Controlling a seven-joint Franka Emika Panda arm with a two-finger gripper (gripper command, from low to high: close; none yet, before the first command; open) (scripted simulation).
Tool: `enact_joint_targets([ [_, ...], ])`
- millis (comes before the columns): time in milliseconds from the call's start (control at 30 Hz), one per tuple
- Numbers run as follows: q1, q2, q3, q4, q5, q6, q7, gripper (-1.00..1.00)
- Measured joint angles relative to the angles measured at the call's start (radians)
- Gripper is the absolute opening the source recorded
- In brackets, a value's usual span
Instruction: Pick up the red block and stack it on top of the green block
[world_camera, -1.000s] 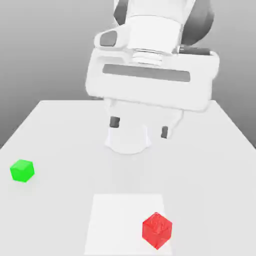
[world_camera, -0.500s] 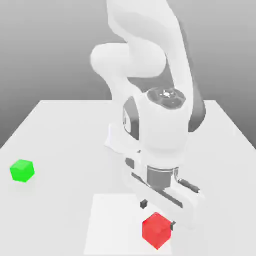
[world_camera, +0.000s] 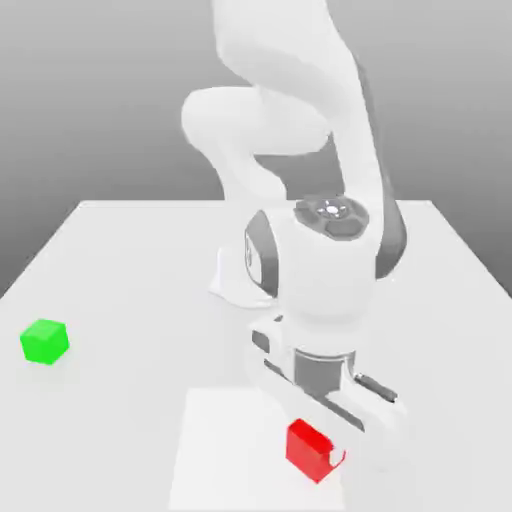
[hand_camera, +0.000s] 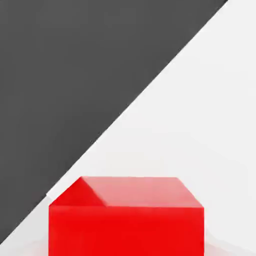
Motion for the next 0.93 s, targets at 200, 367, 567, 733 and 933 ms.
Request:
enact_joint_targets([
  [200,-0.169,-0.085,-0.124,-0.055,0.041,-0.038,-0.173,-1.0],
  [367,-0.424,-0.155,-0.261,-0.107,0.066,-0.055,-0.351,-1.0],
  [567,-0.692,-0.245,-0.385,-0.171,0.104,-0.07,-0.567,-1.0],
  [733,-0.753,-0.178,-0.425,-0.19,0.15,0.021,-0.668,-1.0],
  [933,-0.764,-0.079,-0.4,-0.186,0.187,0.116,-0.696,1.0],
])
